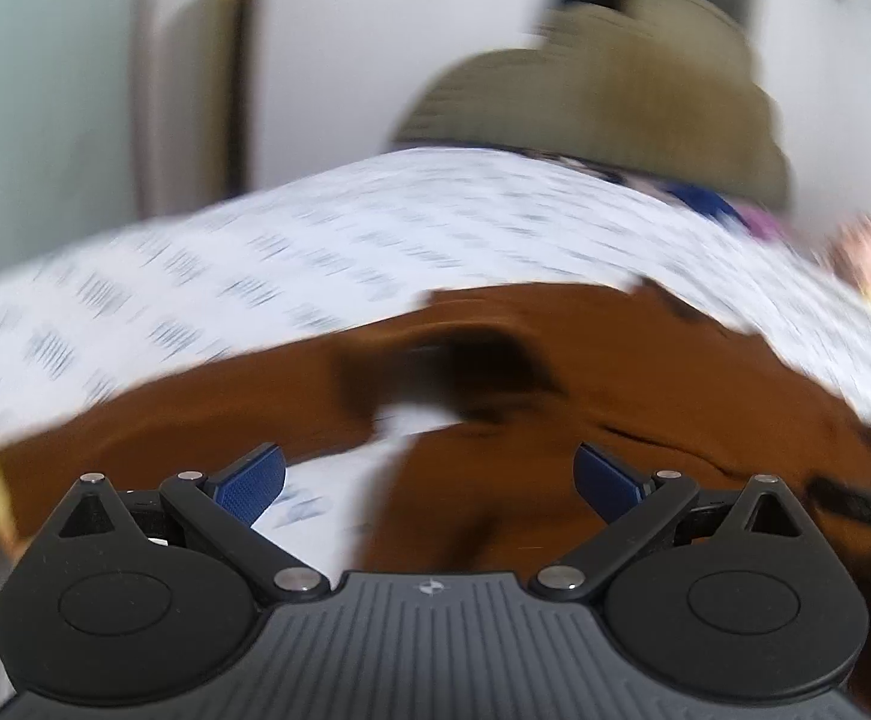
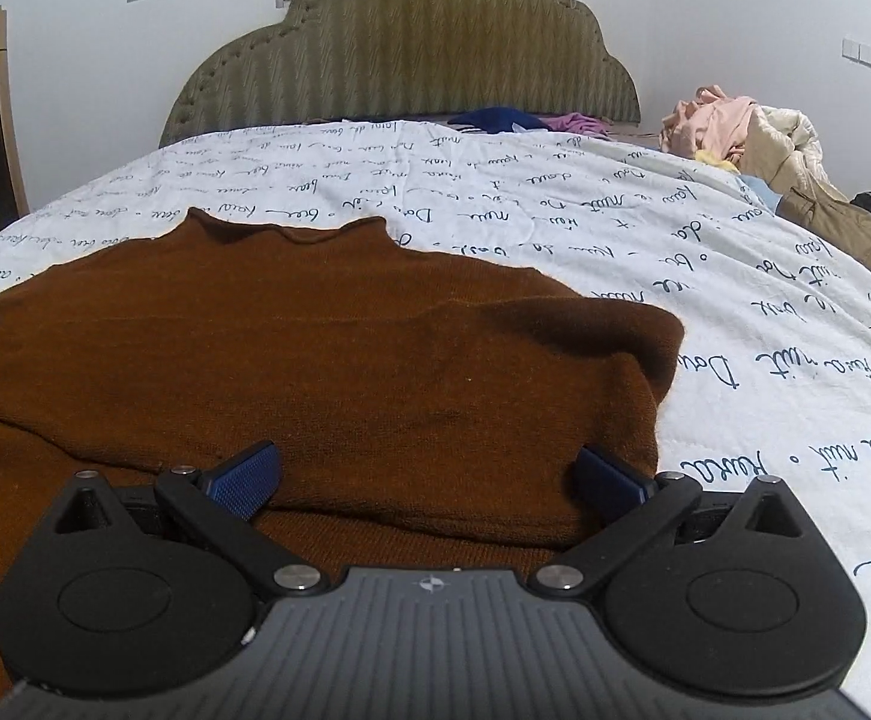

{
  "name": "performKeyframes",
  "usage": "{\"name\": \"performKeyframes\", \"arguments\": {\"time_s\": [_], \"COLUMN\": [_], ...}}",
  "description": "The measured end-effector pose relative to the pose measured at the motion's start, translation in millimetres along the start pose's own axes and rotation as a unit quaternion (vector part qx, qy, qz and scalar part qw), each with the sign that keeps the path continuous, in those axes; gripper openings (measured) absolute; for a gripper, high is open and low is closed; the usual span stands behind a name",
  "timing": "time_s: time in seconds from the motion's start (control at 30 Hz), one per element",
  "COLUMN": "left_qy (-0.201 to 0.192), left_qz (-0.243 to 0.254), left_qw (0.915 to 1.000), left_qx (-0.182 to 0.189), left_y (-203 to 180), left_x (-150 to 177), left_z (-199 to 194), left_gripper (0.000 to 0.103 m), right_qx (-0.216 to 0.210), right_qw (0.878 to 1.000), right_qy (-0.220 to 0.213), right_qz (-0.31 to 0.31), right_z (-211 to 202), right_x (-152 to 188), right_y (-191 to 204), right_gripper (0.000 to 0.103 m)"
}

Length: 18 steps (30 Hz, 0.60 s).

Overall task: Fold small clothes
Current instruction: 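Close the left tool on the other sleeve's cuff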

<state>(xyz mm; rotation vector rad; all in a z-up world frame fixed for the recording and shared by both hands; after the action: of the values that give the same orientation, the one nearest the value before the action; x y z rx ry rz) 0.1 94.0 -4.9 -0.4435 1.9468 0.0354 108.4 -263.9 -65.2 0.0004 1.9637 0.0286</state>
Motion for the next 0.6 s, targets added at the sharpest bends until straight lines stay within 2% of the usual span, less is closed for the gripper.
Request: {"name": "performKeyframes", "arguments": {"time_s": [0.07,0.13,0.2,0.27,0.4,0.43,0.6], "left_qy": [0.013,0.038,0.046,0.019,-0.005,-0.006,-0.031], "left_qz": [-0.073,-0.164,-0.246,-0.316,-0.446,-0.465,-0.495], "left_qw": [0.9972,0.9857,0.9678,0.9475,0.8935,0.8838,0.8683], "left_qx": [0.003,0.013,0.032,0.048,0.048,0.046,0.002], "left_y": [31.3,62.9,88.4,108.0,141.9,148.8,170.2], "left_x": [1.9,8.7,17.2,20.6,26.9,25.4,16.6], "left_z": [8.3,19.9,26.4,22.8,24.6,26.5,27.9], "left_gripper": [0.103,0.103,0.103,0.103,0.103,0.103,0.103], "right_qx": [-0.001,-0.002,-0.002,-0.001,-0.002,-0.002,-0.002], "right_qw": [1.000,1.000,1.000,1.000,1.000,1.000,1.000], "right_qy": [-0.001,-0.002,-0.002,-0.002,-0.003,-0.003,-0.003], "right_qz": [0.003,0.004,0.005,0.005,0.007,0.007,0.008], "right_z": [-0.6,-0.9,-1.0,-0.9,-1.1,-1.3,-1.2], "right_x": [0.3,0.4,0.2,0.3,0.0,-0.2,-0.1], "right_y": [-0.8,-0.4,0.2,1.3,0.9,0.6,2.0], "right_gripper": [0.103,0.103,0.103,0.103,0.103,0.103,0.103]}}
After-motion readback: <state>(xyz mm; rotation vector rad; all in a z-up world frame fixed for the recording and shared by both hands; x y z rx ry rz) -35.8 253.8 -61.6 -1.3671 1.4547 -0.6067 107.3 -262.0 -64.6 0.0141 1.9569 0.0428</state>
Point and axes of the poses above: each gripper's, at about its wrist camera, not at the fingertips, and z roughly the way its jaws point, y to its left, x to its underside, the point moved 4 cm from there along z, roughly the way its jaws point, and after that the axes turned 12 degrees about -y, right-handed, at the moved point
